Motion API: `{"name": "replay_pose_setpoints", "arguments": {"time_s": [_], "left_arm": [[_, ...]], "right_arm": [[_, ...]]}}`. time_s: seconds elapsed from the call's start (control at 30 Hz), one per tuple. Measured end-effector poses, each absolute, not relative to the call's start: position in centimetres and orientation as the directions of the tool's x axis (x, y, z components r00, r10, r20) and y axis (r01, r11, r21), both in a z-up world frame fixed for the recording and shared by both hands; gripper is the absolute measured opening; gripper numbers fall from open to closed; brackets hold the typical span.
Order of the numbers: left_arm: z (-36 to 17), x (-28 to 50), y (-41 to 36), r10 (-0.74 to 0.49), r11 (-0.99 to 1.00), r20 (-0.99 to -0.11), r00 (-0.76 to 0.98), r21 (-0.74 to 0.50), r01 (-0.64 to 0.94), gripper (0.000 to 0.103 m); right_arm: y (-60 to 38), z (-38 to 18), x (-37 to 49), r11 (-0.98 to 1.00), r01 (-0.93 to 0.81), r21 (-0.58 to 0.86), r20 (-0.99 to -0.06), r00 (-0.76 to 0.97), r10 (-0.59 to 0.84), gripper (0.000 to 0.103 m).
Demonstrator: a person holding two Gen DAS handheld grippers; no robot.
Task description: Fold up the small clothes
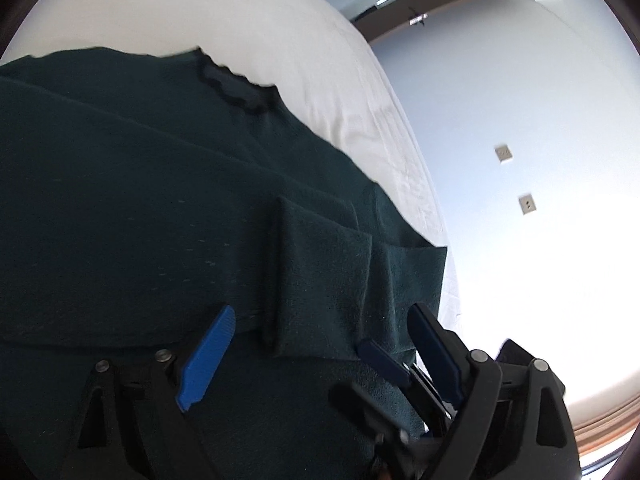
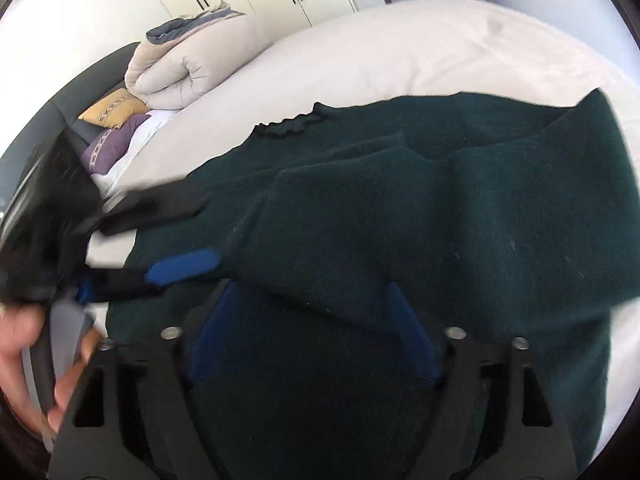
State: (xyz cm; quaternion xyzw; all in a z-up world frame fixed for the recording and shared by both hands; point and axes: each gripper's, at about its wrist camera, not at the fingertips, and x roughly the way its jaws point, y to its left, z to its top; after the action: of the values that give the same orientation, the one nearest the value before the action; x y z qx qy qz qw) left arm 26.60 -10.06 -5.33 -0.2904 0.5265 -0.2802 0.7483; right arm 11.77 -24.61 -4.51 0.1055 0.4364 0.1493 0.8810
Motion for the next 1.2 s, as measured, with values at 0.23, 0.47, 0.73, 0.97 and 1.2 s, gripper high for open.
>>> {"name": "replay_pose_setpoints", "arguments": {"time_s": [0.23, 0.47, 0.73, 0.97, 1.2], "left_arm": [[-6.0, 28.2, -13.8, -0.661, 0.75, -0.713, 0.235, -0.641, 0.164, 0.058], [-4.8, 28.3, -13.1, -0.638, 0.769, -0.716, 0.283, -0.612, 0.185, 0.008], [-1.8, 28.5, -6.3, -0.584, 0.802, -0.692, 0.425, -0.572, 0.17, 0.007], [-4.4, 29.1, 0.6, -0.52, 0.822, -0.724, 0.454, -0.569, 0.035, 0.008], [-7.3, 28.9, 1.2, -0.492, 0.841, -0.755, 0.433, -0.54, 0.014, 0.008]], "right_arm": [[-31.9, -4.8, 8.0, 0.776, -0.013, 0.63, -0.633, 0.571, 0.523, 0.078], [-36.8, -5.7, 6.4, 0.654, 0.032, 0.755, -0.523, 0.632, 0.572, 0.077], [-36.9, -6.2, 5.7, 0.682, -0.02, 0.731, -0.501, 0.662, 0.557, 0.077], [-37.4, -6.6, 6.0, 0.679, -0.014, 0.734, -0.495, 0.673, 0.549, 0.077], [-37.1, -6.0, 6.0, 0.684, -0.002, 0.729, -0.506, 0.671, 0.542, 0.077]]}}
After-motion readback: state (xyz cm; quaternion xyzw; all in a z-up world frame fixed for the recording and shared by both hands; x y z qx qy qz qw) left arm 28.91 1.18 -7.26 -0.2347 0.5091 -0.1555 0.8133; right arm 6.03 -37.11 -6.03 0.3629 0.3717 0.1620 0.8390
